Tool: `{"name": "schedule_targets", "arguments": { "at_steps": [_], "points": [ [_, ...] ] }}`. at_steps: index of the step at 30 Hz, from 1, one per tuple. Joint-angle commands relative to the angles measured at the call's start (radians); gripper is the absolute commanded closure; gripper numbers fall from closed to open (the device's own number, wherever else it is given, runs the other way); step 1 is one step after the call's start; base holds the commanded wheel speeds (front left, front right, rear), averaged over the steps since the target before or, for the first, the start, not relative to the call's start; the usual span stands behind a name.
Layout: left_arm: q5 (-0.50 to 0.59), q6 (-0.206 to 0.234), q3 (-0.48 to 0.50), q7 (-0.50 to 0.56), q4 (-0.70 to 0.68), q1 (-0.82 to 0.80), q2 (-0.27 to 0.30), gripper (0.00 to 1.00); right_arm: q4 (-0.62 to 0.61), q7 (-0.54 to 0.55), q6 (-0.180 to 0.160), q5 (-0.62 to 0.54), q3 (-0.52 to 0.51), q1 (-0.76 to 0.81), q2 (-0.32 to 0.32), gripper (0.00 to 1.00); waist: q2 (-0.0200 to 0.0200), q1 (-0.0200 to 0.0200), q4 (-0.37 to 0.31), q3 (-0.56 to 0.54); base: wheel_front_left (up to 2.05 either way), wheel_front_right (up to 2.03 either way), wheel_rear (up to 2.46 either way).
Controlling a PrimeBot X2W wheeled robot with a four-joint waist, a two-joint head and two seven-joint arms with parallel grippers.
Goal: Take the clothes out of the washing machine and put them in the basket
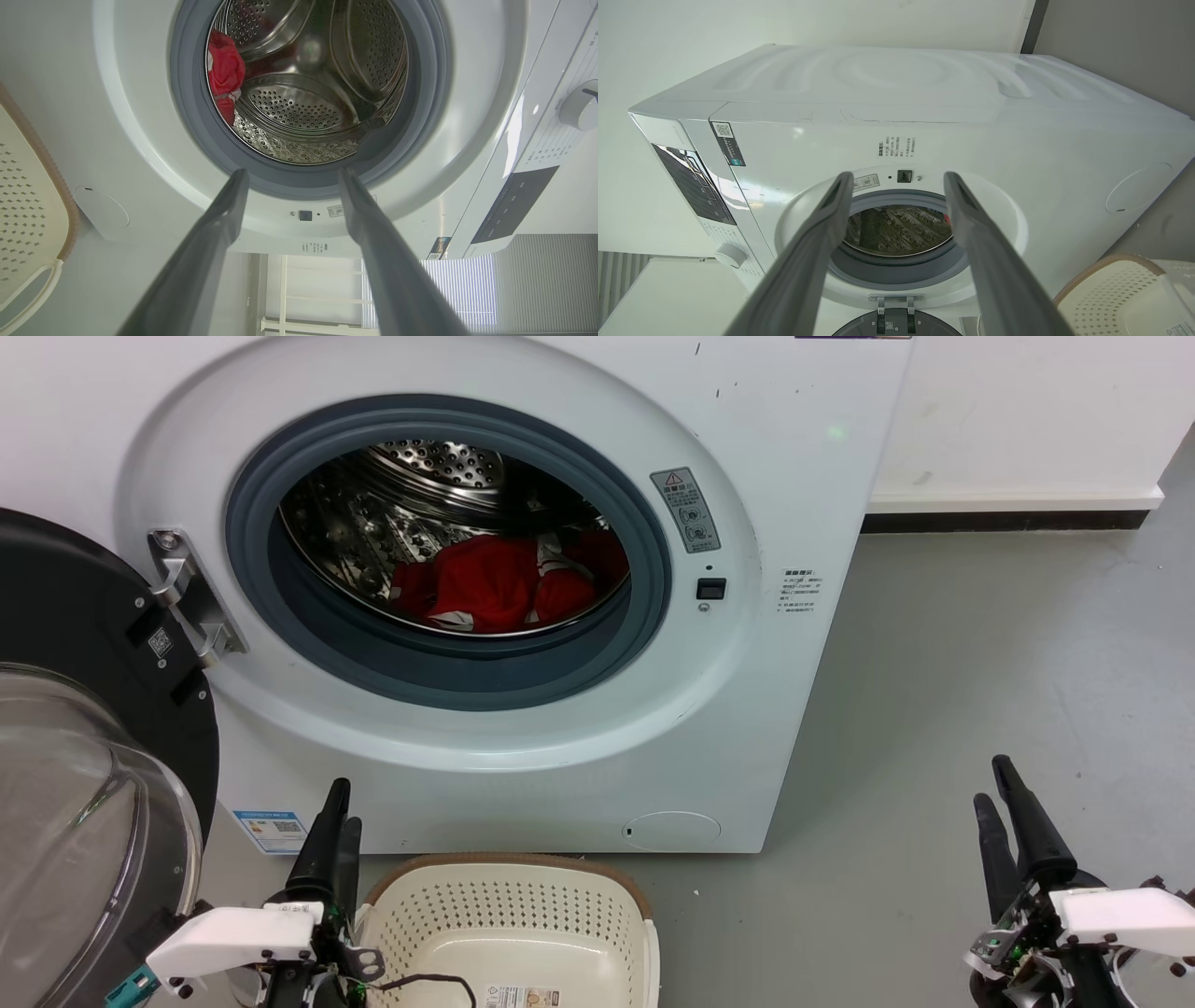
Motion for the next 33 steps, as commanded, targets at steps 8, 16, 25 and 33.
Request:
{"name": "schedule_targets", "arguments": {
  "at_steps": [8, 16, 25, 33],
  "points": [
    [0.193, 0.0, -0.006, -0.041, -0.041, -0.035, 0.004, 0.0, -0.053, -0.041, 0.0, -0.203, 0.007, 0.003, -0.001, 0.0, 0.0, 0.0, 0.0, -0.001, 0.0, 0.0, 0.0],
    [0.392, 0.0, -0.021, -0.075, -0.062, -0.039, 0.002, 0.0, -0.093, -0.075, 0.0, -0.395, 0.005, 0.017, -0.001, 0.0, 0.0, 0.0, 0.001, -0.001, 0.0, 0.0, 0.0],
    [0.582, 0.007, -0.046, -0.11, -0.072, -0.042, 0.002, 0.0, -0.115, -0.109, 0.0, -0.601, 0.023, 0.035, -0.001, 0.0, 0.0, 0.0, 0.001, -0.003, 0.0, 0.0, 0.0],
    [0.71, 0.008, -0.056, -0.138, -0.075, -0.041, 0.002, 0.0, -0.135, -0.131, 0.0, -0.76, 0.03, 0.045, -0.001, 0.0, 0.0, 0.0, 0.003, -0.003, 0.0, 0.0, 0.0]
  ]
}}
